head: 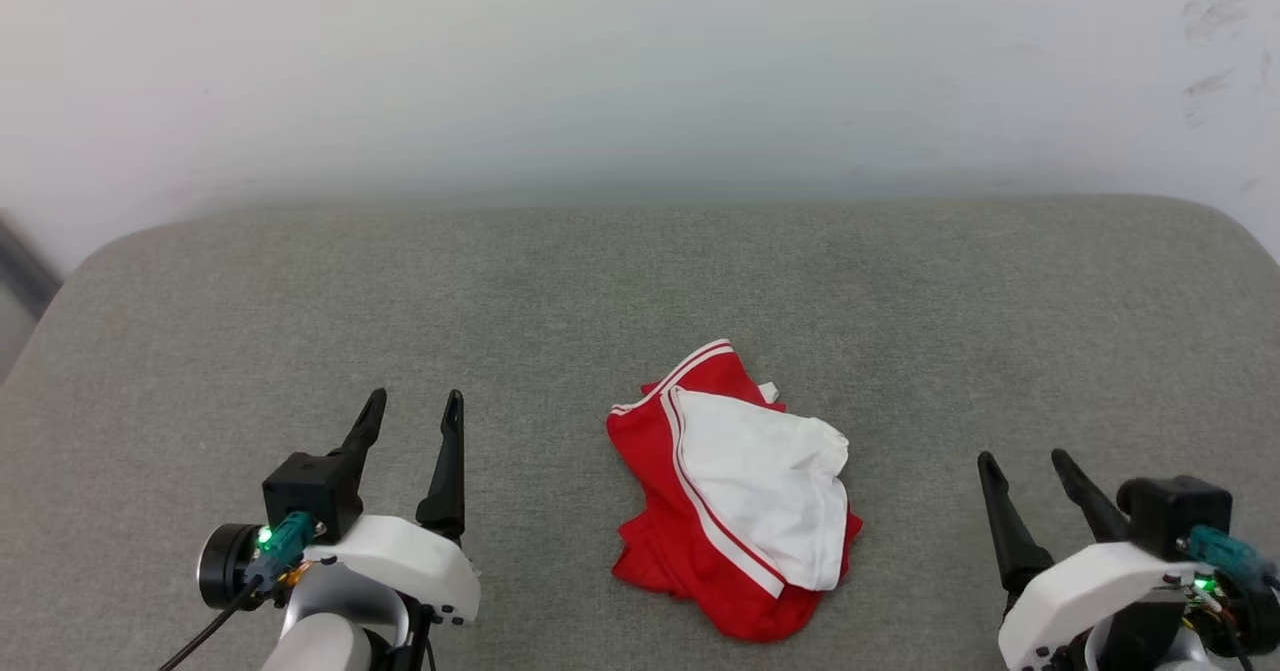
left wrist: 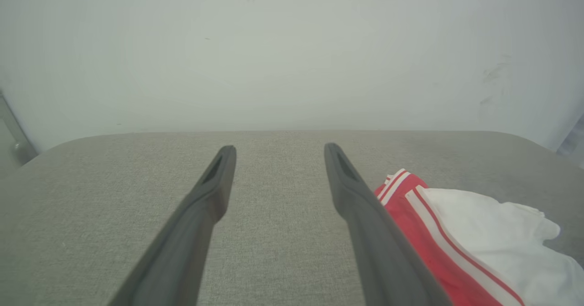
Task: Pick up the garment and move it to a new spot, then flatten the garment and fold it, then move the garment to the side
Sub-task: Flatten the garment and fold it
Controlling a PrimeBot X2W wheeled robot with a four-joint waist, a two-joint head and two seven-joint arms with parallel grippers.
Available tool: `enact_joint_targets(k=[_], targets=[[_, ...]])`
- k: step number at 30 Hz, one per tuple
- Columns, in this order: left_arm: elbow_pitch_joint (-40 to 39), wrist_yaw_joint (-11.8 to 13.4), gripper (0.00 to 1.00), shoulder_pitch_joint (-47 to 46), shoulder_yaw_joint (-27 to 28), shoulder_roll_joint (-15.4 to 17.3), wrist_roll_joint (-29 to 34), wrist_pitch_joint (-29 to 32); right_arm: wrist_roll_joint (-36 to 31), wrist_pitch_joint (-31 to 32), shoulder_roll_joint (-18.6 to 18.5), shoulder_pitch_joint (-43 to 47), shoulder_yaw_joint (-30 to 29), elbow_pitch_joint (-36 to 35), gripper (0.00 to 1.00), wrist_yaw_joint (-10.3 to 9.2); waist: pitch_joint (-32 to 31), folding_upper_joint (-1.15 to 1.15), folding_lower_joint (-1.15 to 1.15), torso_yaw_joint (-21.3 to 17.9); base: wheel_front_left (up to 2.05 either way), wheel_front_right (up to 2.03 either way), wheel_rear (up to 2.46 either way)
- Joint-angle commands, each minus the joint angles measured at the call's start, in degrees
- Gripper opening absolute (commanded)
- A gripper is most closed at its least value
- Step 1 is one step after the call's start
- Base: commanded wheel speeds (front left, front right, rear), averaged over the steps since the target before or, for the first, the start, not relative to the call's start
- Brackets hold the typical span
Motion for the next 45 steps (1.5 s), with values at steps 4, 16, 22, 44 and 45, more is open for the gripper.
enact_joint_targets(k=[4, 16, 22, 44, 45], targets=[[-0.43, -0.29, 1.0, -0.71, -0.81, -0.41, 0.31, 0.13, 1.8, 8.13, -0.08, -3.95, 0.5, 2.1, 1.0, -0.03, 0.78, 0.0, 0.0, 1.53, 0.0, 0.0, 0.0], [0.88, -2.16, 1.0, -5.07, -4.14, -1.95, 1.71, -0.84, 11.4, 33.18, -4.71, -13.47, 9.18, 7.04, 1.0, -0.04, 5.59, 0.0, 0.0, 6.96, 0.0, 0.0, 0.0], [2.48, -2.81, 1.0, -6.32, -4.74, -2.75, 1.49, -1.72, 14.65, 34.19, -5.94, -16.4, 12.12, 9.69, 0.88, -0.04, 7.4, 0.0, 0.0, 8.44, 0.0, 0.0, 0.0], [4.09, -1.91, 1.0, -4.81, -4.43, -2.5, 0.2, -2.49, 7.23, 30.76, -10.95, -9.23, -8.22, 3.22, 0.0, -0.04, 5.42, 0.0, 0.0, 3.6, 0.0, 0.0, 0.0], [4.07, -1.81, 1.0, -4.88, -4.43, -2.47, 0.13, -2.43, 7.62, 30.46, -10.01, -8.46, -10.25, 4.57, 0.0, -0.04, 5.5, 0.0, 0.0, 3.4, 0.0, 0.0, 0.0]])
